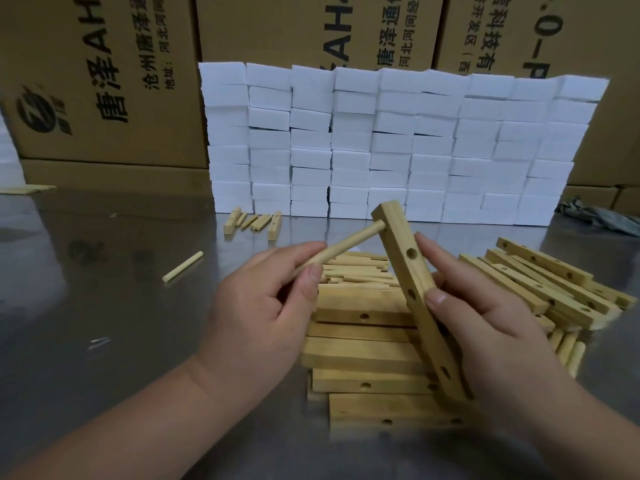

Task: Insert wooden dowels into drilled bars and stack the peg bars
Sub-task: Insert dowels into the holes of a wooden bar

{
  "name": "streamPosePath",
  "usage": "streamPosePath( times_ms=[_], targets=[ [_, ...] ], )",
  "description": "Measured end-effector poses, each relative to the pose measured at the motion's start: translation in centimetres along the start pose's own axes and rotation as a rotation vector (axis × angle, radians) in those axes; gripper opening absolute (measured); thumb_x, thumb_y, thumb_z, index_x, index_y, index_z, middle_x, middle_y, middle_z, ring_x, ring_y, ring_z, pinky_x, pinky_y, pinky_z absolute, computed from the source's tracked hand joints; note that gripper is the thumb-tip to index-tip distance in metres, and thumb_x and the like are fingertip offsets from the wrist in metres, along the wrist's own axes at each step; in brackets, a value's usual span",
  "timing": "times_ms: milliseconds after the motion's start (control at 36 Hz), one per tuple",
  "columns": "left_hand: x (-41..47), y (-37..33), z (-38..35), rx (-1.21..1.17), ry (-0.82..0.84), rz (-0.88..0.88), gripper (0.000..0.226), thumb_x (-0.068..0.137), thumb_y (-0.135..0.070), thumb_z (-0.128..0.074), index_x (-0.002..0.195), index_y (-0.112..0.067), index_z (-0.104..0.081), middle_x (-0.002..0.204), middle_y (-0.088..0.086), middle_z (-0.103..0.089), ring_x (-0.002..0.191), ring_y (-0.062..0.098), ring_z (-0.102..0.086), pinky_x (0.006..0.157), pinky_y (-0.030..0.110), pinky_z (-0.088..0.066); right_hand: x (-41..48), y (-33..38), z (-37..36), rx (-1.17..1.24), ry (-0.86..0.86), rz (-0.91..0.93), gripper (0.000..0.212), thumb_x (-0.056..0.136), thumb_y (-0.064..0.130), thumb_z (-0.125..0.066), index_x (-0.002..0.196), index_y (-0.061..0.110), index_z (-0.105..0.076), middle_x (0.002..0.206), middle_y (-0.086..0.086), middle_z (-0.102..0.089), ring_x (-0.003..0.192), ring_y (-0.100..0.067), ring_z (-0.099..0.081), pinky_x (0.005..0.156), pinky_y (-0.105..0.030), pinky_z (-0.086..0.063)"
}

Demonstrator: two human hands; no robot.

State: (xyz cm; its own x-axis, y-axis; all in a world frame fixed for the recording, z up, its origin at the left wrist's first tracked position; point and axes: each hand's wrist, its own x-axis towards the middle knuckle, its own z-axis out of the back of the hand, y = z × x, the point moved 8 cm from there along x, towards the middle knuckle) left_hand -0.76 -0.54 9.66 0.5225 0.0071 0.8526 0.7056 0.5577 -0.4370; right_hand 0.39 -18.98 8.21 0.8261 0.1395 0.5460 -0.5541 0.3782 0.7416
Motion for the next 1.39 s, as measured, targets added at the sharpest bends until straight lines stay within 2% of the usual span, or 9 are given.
streamPosePath(
  times_ms=[111, 194, 333, 389, 611, 861, 972, 1167, 1389],
  targets=[
    [0.0, 0.1, -0.2, 0.002, 0.003, 0.002, 0.024, 0.085, -0.034, -0.045, 0.106, -0.032, -0.057, 0.081, -0.015, -0.06, 0.079, -0.007, -0.053, 0.066, 0.001, -0.038, 0.0, -0.1, 0.2, -0.012, 0.009, -0.04, 0.037, 0.083, 0.043, -0.047, 0.103, 0.074, -0.045, 0.087, 0.021, -0.058, 0.077, -0.005, -0.053, 0.064, -0.013, -0.042],
    [0.1, 0.0, -0.2, 0.003, 0.006, -0.007, 0.022, 0.086, -0.031, -0.049, 0.106, -0.029, -0.059, 0.077, -0.016, -0.056, 0.076, -0.007, -0.052, 0.064, 0.001, -0.037, 0.0, 0.1, 0.3, -0.004, 0.026, -0.023, 0.049, 0.072, 0.036, -0.044, 0.105, 0.073, -0.045, 0.091, 0.012, -0.057, 0.08, -0.007, -0.052, 0.064, -0.011, -0.04],
    [0.3, -0.2, 0.2, 0.034, -0.02, -0.028, 0.019, 0.088, -0.023, -0.055, 0.106, -0.025, -0.061, 0.07, -0.016, -0.047, 0.069, -0.004, -0.049, 0.061, 0.002, -0.035, 0.1, 0.7, 0.0, 0.017, 0.059, 0.013, 0.047, 0.081, 0.035, -0.053, 0.097, 0.078, -0.045, 0.1, 0.016, -0.057, 0.08, 0.012, -0.054, 0.065, 0.0, -0.039],
    [0.5, -0.5, 0.4, 0.059, -0.013, -0.059, 0.023, 0.088, -0.027, -0.049, 0.108, -0.023, -0.06, 0.072, -0.015, -0.046, 0.069, -0.003, -0.047, 0.061, 0.003, -0.035, 0.0, 1.1, -0.2, 0.048, 0.075, 0.024, 0.033, 0.082, 0.05, -0.06, 0.104, 0.071, -0.048, 0.094, 0.017, -0.063, 0.084, 0.011, -0.057, 0.068, 0.001, -0.039],
    [0.9, -1.5, 0.6, 0.194, 0.025, -0.169, 0.03, 0.087, -0.022, -0.049, 0.1, -0.003, -0.069, 0.069, -0.009, -0.041, 0.063, 0.004, -0.039, 0.057, 0.009, -0.031, 0.1, 0.8, -0.9, 0.046, 0.162, -0.016, 0.058, 0.065, 0.05, -0.046, 0.122, 0.053, -0.038, 0.068, 0.013, -0.065, 0.067, 0.0, -0.055, 0.063, -0.003, -0.039],
    [1.0, -1.7, 0.2, 0.176, 0.044, -0.161, 0.029, 0.088, -0.026, -0.047, 0.095, -0.009, -0.07, 0.063, -0.008, -0.047, 0.061, 0.007, -0.042, 0.052, 0.014, -0.033, -0.1, 1.0, -0.9, 0.154, 0.158, -0.012, 0.057, 0.068, 0.04, -0.051, 0.124, 0.044, -0.042, 0.062, 0.004, -0.06, 0.06, 0.003, -0.051, 0.064, -0.007, -0.04],
    [0.9, -0.8, -0.2, 0.119, 0.079, -0.084, 0.031, 0.088, -0.032, -0.045, 0.095, -0.013, -0.07, 0.063, -0.021, -0.043, 0.065, -0.003, -0.045, 0.057, 0.006, -0.034, -0.1, 1.0, -0.9, 0.186, 0.159, -0.022, 0.056, 0.067, 0.036, -0.052, 0.122, 0.042, -0.044, 0.059, 0.006, -0.06, 0.058, 0.003, -0.051, 0.062, -0.006, -0.041],
    [0.7, 0.5, -1.4, 0.0, 0.181, 0.096, 0.013, 0.085, -0.039, -0.044, 0.079, -0.044, -0.054, 0.055, -0.026, -0.051, 0.054, -0.005, -0.048, 0.048, 0.005, -0.033, -0.2, 0.9, -0.5, 0.187, 0.167, -0.021, 0.055, 0.067, 0.033, -0.053, 0.121, 0.041, -0.045, 0.061, 0.008, -0.059, 0.059, 0.001, -0.053, 0.062, -0.009, -0.044],
    [0.8, 1.7, -1.6, -0.09, 0.219, 0.178, 0.027, 0.083, -0.042, -0.043, 0.062, -0.031, -0.057, 0.042, -0.015, -0.041, 0.041, 0.002, -0.039, 0.04, 0.011, -0.028, -0.3, 0.5, -0.6, 0.203, 0.172, -0.022, 0.054, 0.068, 0.031, -0.053, 0.12, 0.043, -0.046, 0.064, 0.005, -0.059, 0.06, -0.001, -0.053, 0.063, -0.009, -0.044]
  ],
)
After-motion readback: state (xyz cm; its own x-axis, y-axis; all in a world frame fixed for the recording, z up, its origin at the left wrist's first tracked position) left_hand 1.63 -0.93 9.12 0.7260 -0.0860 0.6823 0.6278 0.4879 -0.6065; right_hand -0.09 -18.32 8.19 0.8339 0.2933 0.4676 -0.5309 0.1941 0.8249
